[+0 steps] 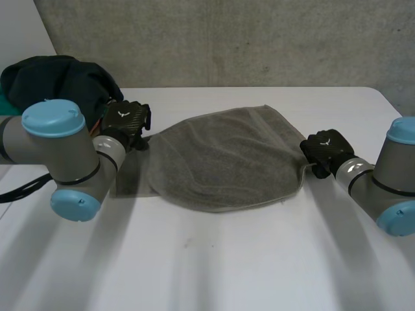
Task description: Fold the laundry.
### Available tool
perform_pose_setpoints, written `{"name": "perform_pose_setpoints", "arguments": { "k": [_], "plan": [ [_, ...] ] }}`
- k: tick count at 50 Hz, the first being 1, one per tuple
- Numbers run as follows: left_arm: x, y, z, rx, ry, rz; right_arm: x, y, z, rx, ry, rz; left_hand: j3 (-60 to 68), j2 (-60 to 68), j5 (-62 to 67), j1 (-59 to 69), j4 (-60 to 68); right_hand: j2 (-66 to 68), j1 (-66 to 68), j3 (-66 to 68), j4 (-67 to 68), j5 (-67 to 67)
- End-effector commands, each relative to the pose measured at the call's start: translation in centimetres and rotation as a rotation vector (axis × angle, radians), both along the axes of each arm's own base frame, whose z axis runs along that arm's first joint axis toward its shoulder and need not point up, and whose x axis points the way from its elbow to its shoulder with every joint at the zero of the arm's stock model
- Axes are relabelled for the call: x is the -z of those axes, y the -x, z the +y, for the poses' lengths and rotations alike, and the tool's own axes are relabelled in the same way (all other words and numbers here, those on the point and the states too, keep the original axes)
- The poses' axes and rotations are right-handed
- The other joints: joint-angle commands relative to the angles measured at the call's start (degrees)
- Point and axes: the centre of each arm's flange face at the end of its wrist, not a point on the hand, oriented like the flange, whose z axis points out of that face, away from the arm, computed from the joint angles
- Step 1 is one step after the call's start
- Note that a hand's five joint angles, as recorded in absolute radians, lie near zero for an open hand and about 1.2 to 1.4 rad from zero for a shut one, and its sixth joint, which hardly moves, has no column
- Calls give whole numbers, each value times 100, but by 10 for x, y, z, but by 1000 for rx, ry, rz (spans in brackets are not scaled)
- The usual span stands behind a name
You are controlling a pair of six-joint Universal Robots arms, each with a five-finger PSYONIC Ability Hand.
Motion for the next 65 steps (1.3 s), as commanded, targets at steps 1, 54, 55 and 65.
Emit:
{"name": "perform_pose_setpoints", "arguments": {
  "k": [1, 54, 55, 65],
  "plan": [
    [-21, 2, 24, -12, -22, -100, -30, 5, 3, 14, 18, -34, 1093, 1077, 1127, 1101, 1089, 1225, 1466, 1192, 1162, 1324],
    [40, -38, 13, 123, -213, -378, -13, -3, 9, 1, -94, 3, -3298, -3314, -3264, -3290, -3302, 1225, 1466, 1192, 1162, 1324],
    [40, -33, 10, 127, -197, -387, -13, -3, 9, 1, -95, 3, -3047, -3063, -3013, -3039, -3052, 1225, 1466, 1192, 1162, 1324],
    [45, -5, -5, 136, -124, -463, -12, -3, 9, -2, -98, 6, -2489, -2506, -2456, -2482, -2494, 1225, 1466, 1192, 1162, 1324]
  ]
}}
